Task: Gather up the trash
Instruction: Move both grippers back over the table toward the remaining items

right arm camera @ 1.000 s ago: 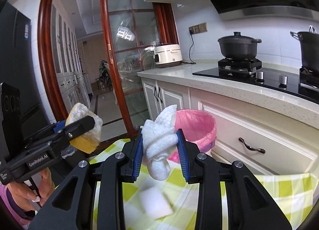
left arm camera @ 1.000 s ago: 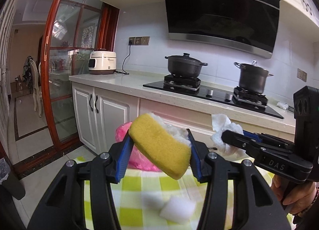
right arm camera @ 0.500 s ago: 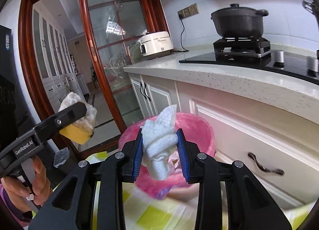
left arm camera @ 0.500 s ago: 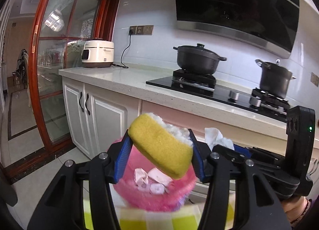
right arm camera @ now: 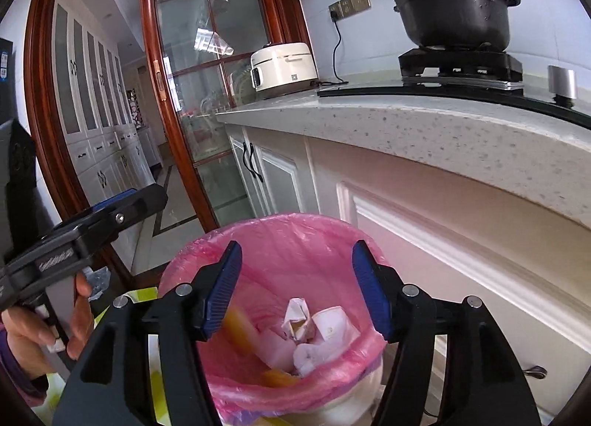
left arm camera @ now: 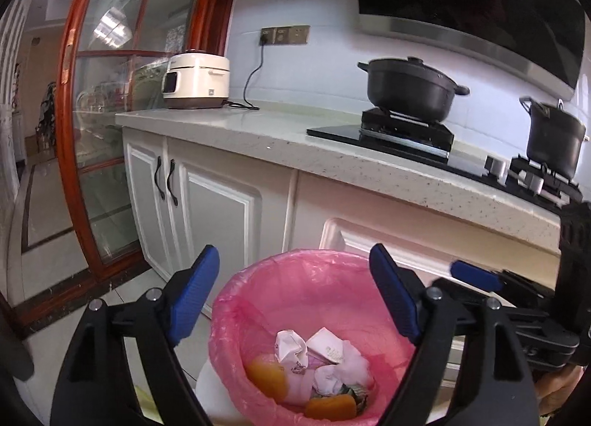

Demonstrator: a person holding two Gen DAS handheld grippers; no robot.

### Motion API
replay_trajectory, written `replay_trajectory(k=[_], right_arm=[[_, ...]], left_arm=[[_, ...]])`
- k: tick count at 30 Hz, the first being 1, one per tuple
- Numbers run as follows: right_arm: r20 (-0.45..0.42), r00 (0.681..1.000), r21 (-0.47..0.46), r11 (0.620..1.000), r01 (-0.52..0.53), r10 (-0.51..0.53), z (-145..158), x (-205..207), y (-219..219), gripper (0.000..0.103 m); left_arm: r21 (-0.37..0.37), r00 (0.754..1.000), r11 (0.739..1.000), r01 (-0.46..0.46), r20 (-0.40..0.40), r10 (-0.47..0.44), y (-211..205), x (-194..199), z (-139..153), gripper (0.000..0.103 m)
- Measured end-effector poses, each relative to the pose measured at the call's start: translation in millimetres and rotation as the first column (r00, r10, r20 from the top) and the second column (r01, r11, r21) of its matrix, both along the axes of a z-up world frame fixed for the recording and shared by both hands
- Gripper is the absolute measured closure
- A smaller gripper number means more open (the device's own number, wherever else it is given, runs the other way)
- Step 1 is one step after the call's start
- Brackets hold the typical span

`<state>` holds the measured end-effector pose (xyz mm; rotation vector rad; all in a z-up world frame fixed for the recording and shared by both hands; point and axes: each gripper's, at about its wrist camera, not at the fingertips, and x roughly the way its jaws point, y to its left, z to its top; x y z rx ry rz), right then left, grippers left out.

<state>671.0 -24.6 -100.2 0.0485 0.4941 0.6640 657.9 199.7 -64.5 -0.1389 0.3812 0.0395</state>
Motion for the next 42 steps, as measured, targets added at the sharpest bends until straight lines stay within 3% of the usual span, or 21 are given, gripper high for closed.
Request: replay_trajectory(k=[10, 18, 23, 27, 32, 42], right_arm=[[0.027, 1.0, -0.023, 1.0, 0.014, -0.014, 38.5, -105.3, -57.2, 0.043], [0.028, 0.998, -0.027, 0.998, 0.061, -0.06, 63.2, -218.0, -88.8, 0.037], [0.027, 0.997, -0.018, 0.997, 0.071, -0.071, 67.9, -280.5, -100.3, 0.036], [0.012, 0.997, -0.012, 0.997, 0.076, -0.076, 60.7, -325.8, -107.1, 0.034], [-0.025, 0.996, -0.025, 0.996, 0.085, -0.086, 40.8, -362.0, -108.0, 0.034], [-0.134, 0.987, -0.051, 0.995, 0.08, -0.086, -15.1, -407.9, -103.1, 0.034]], left_arm=[[0.017, 0.998, 0.998, -0.058, 0.035, 0.058, -17.6, -119.5, 22.7, 0.005], [0.117, 0.998, 0.991, -0.064, 0.004, 0.064, -55.7, -236.8, 40.4, 0.005], [0.098, 0.998, 0.993, -0.07, 0.012, 0.069, -66.3, -306.4, 45.0, 0.005], [0.062, 0.997, 0.995, -0.082, 0.014, 0.081, -69.3, -361.8, 40.1, 0.005], [0.059, 0.997, 0.995, -0.076, -0.01, 0.077, -74.5, -404.4, 25.9, 0.005], [0.087, 0.995, 0.996, -0.038, -0.085, 0.045, -92.4, -447.8, -18.2, 0.005]])
